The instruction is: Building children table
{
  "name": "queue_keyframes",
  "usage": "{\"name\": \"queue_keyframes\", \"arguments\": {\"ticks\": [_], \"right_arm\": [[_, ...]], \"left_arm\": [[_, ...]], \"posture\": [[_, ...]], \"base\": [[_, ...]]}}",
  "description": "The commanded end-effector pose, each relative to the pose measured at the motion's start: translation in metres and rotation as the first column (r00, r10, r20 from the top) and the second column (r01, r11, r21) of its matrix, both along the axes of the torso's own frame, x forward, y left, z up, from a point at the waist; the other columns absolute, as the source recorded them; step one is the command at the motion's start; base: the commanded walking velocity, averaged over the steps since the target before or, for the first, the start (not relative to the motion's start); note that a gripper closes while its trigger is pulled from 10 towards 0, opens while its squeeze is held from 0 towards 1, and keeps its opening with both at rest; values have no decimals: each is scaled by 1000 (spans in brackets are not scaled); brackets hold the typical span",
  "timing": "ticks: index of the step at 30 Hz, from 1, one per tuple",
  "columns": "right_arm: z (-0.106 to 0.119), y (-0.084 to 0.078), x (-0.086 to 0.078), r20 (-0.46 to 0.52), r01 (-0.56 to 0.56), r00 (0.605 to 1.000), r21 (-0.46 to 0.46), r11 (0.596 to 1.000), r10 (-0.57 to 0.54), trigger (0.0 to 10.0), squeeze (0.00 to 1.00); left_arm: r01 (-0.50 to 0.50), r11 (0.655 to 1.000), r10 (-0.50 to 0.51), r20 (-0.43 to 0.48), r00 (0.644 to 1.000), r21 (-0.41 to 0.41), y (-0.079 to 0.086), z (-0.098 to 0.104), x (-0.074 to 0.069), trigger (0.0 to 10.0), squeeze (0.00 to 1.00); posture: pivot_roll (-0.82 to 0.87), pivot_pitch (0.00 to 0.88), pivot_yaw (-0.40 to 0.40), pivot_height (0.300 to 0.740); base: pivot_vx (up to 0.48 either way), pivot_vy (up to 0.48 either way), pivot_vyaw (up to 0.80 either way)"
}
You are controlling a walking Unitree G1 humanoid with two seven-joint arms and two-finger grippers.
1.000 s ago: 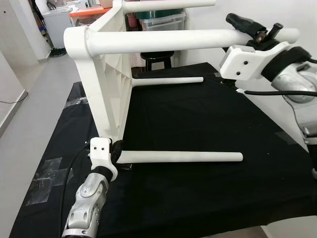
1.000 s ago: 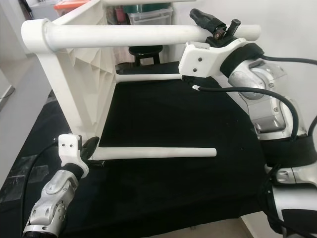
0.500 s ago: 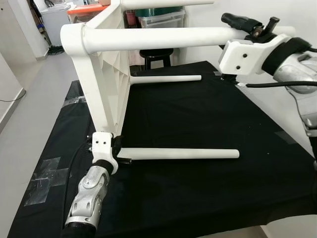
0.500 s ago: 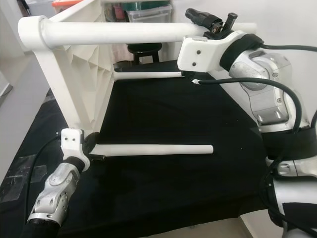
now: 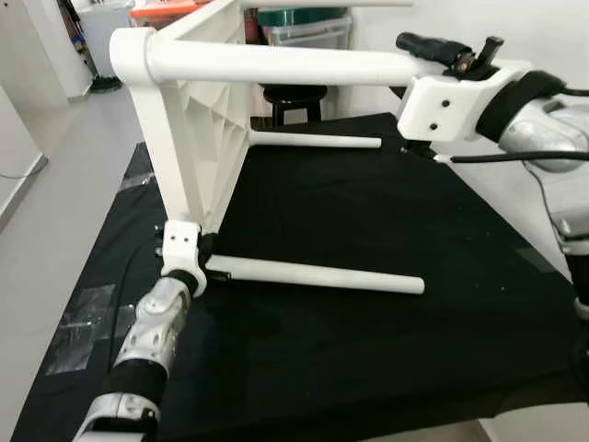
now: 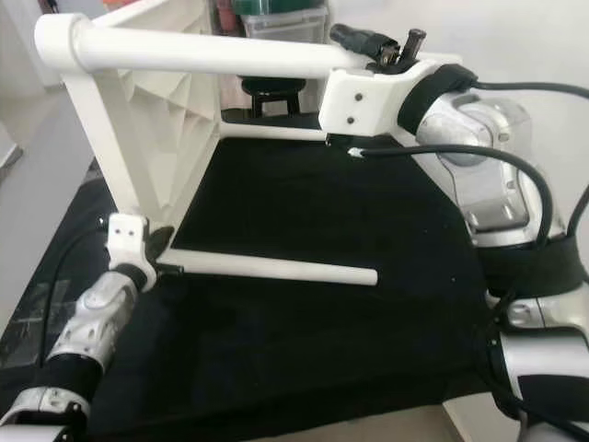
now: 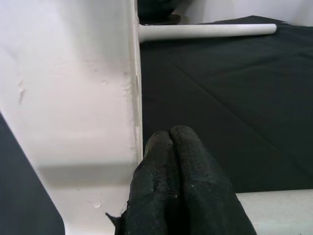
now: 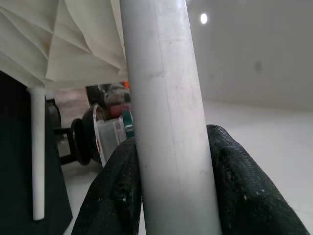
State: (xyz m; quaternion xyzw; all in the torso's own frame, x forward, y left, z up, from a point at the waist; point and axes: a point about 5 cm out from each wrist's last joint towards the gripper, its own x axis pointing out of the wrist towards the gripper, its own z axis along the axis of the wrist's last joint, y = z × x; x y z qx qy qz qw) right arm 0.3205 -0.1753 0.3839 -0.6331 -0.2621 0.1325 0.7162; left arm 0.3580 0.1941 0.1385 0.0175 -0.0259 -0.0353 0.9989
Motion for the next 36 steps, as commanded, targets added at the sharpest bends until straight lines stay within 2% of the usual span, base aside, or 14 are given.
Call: {"name": "queue_keyframes", "arguments": {"ticks": [1, 7, 12, 13, 14, 18, 19, 20, 22, 23, 24, 27, 30, 36], "right_arm": [[17, -29, -6, 42, 69, 996, 152, 986, -76, 0, 0], [18, -60, -6, 37, 189, 977, 288, 939, -208, 0, 0], [-5, -107, -15, -89, 339, 929, 598, 726, -360, 0, 0], [-5, -107, -15, -89, 339, 929, 598, 726, -360, 0, 0], [-25, -117, -20, -157, 378, 911, 688, 619, -382, 0, 0], [-32, -120, -22, -178, 390, 905, 712, 584, -388, 0, 0], [-53, -119, -23, -244, 408, 901, 762, 504, -359, 0, 0], [-53, -119, -23, -244, 408, 901, 762, 504, -359, 0, 0], [-116, -108, -21, -417, 470, 879, 837, 280, -232, 0, 0], [-116, -108, -21, -417, 470, 879, 837, 280, -232, 0, 0], [-138, -100, -21, -471, 501, 864, 839, 213, -179, 0, 0], [-147, -96, -21, -496, 518, 855, 835, 185, -153, 0, 0], [-174, -69, -9, -541, 539, 840, 828, 154, -33, 0, 0], [-190, -31, 8, -531, 507, 841, 841, 190, 104, 0, 0]], "left_arm": [[-224, 974, 226, 54, 973, -36, 68, 22, -4, 10000, 0], [-240, 971, 241, 120, 963, -22, 97, 51, -3, 10000, 0], [-239, 970, 217, 272, 938, 50, 129, 120, -2, 10000, 0], [-239, 970, 217, 272, 938, 50, 129, 120, -2, 10000, 0], [-238, 967, 198, 328, 924, 87, 136, 148, -2, 10000, 0], [-237, 967, 192, 343, 919, 97, 138, 157, -3, 10000, 0], [-227, 967, 167, 380, 910, 118, 139, 179, -3, 10000, 0], [-227, 967, 167, 380, 910, 118, 139, 179, -3, 10000, 0], [-190, 965, 86, 462, 883, 183, 132, 231, -4, 10000, 0], [-190, 965, 86, 462, 883, 183, 132, 231, -4, 10000, 0], [-173, 963, 54, 483, 874, 206, 127, 245, -4, 10000, 0], [-161, 962, 35, 490, 871, 218, 124, 251, -4, 10000, 0], [-64, 966, -70, 488, 870, 251, 100, 248, 4, 10000, 0], [99, 968, -195, 440, 876, 232, 60, 212, 15, 10000, 0]], "posture": [[-221, 0, 54, 740], [-208, 0, 64, 740], [-177, 0, 79, 740], [-177, 0, 79, 740], [-162, 0, 90, 740], [-162, 0, 90, 740], [-144, 0, 114, 740], [-144, 0, 114, 740], [-133, 0, 134, 740], [-133, 0, 134, 740], [-131, 0, 135, 740], [-131, 0, 135, 740], [-115, 0, 147, 740], [-112, 0, 149, 740]], "base": [[0, 0, 0], [0, 0, 0], [0, 0, 0], [0, 0, 0], [0, 0, 0], [0, 0, 0], [0, 0, 0], [0, 0, 0], [0, 0, 0], [0, 0, 0], [0, 0, 0], [0, 0, 0], [0, 0, 0], [0, 0, 0]]}}
